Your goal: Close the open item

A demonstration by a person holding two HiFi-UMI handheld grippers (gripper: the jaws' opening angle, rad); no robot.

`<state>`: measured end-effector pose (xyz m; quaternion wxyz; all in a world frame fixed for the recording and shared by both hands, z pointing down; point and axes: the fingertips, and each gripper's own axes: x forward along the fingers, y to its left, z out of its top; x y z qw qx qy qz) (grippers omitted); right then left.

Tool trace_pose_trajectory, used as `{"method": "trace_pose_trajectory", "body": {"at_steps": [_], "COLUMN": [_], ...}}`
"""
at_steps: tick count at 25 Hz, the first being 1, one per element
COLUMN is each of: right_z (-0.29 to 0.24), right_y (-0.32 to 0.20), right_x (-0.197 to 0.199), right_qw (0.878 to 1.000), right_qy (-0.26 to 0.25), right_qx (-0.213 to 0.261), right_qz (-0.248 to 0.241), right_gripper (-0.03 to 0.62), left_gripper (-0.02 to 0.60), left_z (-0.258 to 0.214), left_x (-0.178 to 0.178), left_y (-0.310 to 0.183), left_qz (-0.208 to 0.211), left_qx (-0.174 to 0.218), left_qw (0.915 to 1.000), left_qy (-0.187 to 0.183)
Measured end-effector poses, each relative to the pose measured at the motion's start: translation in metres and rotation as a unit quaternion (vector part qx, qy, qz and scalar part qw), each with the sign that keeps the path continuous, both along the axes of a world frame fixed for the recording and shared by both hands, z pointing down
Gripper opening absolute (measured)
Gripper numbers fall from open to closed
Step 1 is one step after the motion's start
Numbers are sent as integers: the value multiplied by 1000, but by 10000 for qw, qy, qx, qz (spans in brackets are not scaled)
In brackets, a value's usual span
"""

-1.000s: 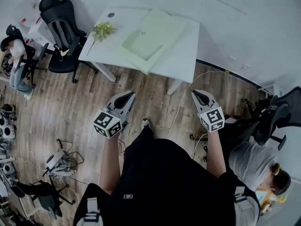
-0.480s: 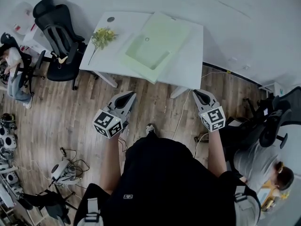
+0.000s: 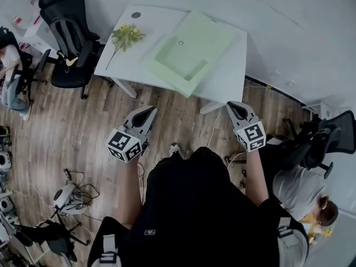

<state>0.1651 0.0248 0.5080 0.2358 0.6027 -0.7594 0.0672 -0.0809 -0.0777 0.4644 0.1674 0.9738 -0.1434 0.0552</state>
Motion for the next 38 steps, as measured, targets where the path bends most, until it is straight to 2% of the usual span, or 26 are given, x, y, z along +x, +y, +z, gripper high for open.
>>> {"method": "trace_pose_trajectory", "body": {"at_steps": [10, 19, 26, 34, 38], "right_z": [4, 8, 10, 4, -2], "right_y": [-38, -85, -129, -195, -226], "right_x": [-14, 14, 53, 135, 171], "right_qw": [9994, 9988, 9979, 9963, 9952], "right_qy": [47, 7, 41, 296, 418], "right_qx": [-78, 22, 7, 26, 6], "right_qz": [-327, -487, -653, -802, -891], "right_gripper": [7, 6, 6, 7, 6], "left_gripper": [6, 6, 5, 5, 5], "left_z": [1, 10, 16, 57, 53], "left_x": [-30, -29, -7, 30, 50], "left_y": [-23, -41, -70, -100, -117], "left_qz": [-417, -784, -1045, -1271, -1432], "left_qx": [-64, -105, -146, -533, -552], "left_qw": [9991, 9967, 9940, 9876, 9853], "left_qy": [-38, -182, -303, -752, -747]}}
